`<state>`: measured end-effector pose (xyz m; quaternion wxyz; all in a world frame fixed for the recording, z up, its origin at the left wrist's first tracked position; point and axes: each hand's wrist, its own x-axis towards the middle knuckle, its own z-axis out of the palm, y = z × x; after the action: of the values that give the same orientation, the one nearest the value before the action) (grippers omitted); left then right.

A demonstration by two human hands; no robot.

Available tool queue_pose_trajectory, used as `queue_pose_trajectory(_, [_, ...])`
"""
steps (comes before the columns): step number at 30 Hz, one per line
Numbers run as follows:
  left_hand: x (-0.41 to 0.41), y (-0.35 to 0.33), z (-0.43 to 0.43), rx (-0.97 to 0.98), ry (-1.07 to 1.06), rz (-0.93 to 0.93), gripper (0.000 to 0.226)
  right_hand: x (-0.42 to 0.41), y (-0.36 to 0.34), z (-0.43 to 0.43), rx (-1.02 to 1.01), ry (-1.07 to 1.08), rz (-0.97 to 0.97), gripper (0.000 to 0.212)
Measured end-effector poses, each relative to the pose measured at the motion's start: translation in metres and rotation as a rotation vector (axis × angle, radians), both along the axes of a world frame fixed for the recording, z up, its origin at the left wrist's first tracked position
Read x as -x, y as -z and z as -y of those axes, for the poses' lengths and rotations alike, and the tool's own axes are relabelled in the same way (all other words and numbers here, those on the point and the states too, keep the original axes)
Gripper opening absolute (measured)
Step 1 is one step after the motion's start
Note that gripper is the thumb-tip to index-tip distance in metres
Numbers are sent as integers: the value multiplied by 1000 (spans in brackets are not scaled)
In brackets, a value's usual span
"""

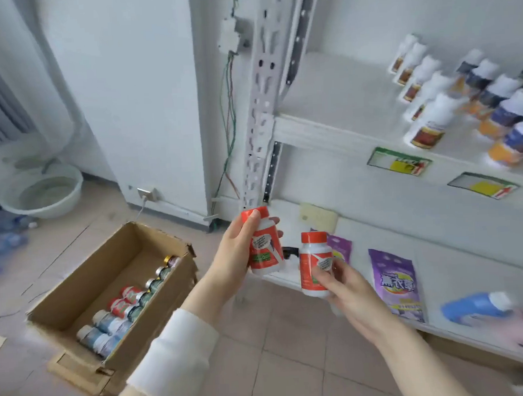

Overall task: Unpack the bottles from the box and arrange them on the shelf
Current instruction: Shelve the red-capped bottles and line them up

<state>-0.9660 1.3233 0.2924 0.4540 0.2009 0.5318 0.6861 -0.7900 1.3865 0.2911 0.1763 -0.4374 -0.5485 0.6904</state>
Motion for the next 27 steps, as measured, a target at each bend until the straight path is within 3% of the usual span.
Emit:
queue_pose_trajectory(2, [-54,-20,-26,-41,81,-38,17,-58,-17,-16,-40,30,-31,50])
queue_pose_trajectory(3, [-82,-30,-38,-57,118,-43,17,-88,-24,-23,-67,50,-48,47])
queue_pose_trajectory(7, [-185,-71,-87,-147,281,-90,19,-195,-60,-47,-149,189,-79,51])
queue_pose_trajectory(10, [-246,-100,-117,-209,401,-161,36,-259,-82,-64,-209,271,-86,63])
queue_pose_trajectory(13, [-293,-124,-146,-238,502,-232,32,-311,-99,-84,-245,312,-98,27])
queue_pose_trajectory(14, [-305,-131,-156,-252,522,-255,31,-325,-106,-91,-255,341,-106,26])
queue_pose_trajectory(19, [-352,-169,-207,-324,579,-380,31,-380,-141,-133,-356,456,-158,57])
queue_pose_trajectory(22, [-369,-191,-249,-328,585,-426,25,-401,-166,-167,-427,477,-183,48])
queue_pose_trajectory(25, [-379,-210,-297,-309,591,-517,25,-414,-191,-211,-493,455,-147,65])
queue_pose_trajectory(27, [-382,-220,-332,-276,593,-606,30,-419,-207,-243,-524,419,-84,65])
